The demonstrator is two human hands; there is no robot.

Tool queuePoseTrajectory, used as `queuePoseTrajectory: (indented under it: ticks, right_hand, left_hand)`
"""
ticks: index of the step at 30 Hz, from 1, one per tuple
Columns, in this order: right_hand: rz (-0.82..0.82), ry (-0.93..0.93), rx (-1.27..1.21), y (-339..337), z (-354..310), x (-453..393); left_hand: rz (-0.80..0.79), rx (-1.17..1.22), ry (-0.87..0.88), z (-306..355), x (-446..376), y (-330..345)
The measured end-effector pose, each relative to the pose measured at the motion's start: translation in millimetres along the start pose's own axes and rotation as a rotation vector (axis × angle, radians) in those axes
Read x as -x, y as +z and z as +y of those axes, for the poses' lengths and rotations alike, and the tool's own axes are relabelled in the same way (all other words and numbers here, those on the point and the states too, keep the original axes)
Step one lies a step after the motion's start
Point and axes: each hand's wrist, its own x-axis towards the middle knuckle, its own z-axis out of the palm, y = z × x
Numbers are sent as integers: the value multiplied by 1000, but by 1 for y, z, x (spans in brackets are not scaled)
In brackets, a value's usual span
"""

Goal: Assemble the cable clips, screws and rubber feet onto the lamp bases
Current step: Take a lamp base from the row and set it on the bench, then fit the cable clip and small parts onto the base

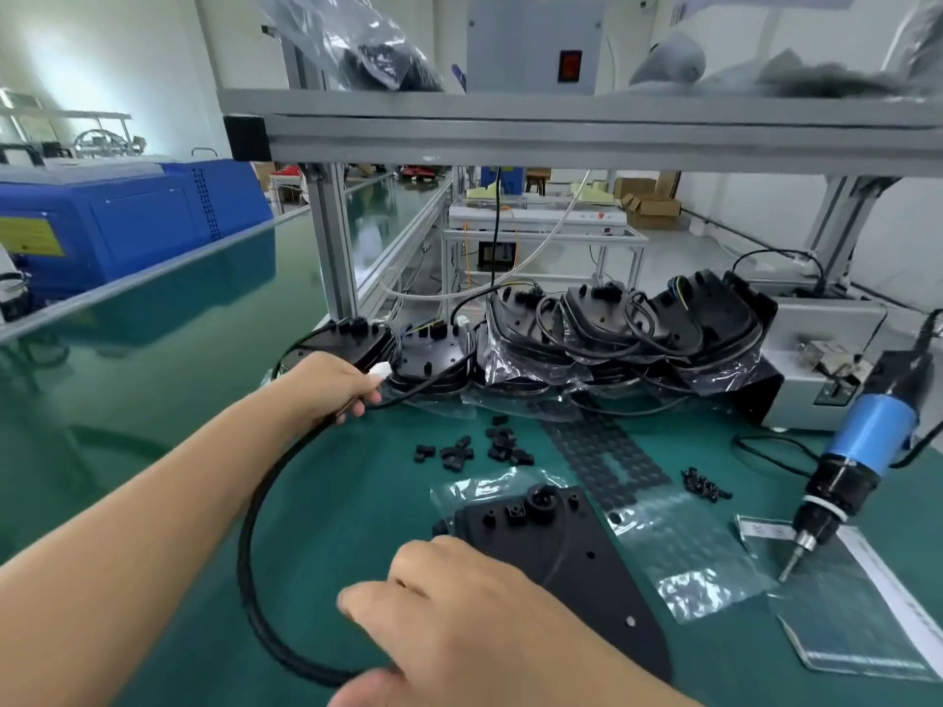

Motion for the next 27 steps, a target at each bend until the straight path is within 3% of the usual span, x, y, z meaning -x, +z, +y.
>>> queuePoseTrajectory:
  ticks: [2, 5, 7, 10, 13, 14, 16, 19, 27]
  right_hand:
    - [45, 39, -117, -3, 6, 10]
    - [432, 202, -196, -16, 49, 27]
    - [364, 371, -220, -27, 78, 34]
    - [24, 563, -158, -20, 98, 38]
    - [56, 626, -26, -8, 97, 47]
    - [91, 642, -17, -7, 94, 51]
    - [145, 651, -69, -6, 93, 57]
    - [189, 658, -281, -12, 99, 64]
    - [-15, 555, -460, -25, 129, 69]
  left_hand:
    - [-4, -184, 67, -16, 6, 5]
    - [27, -353, 129, -37, 15, 10]
    - [53, -384, 112, -44, 20, 15]
    - [192, -498, 100, -40, 30, 27]
    - [374, -620, 193, -30, 53, 43]
    - [349, -632, 245, -26, 61, 49]
    - [148, -639, 299, -21, 78, 60]
    - [-77, -594, 282, -21, 97, 74]
    - [-56, -377, 334, -23, 107, 85]
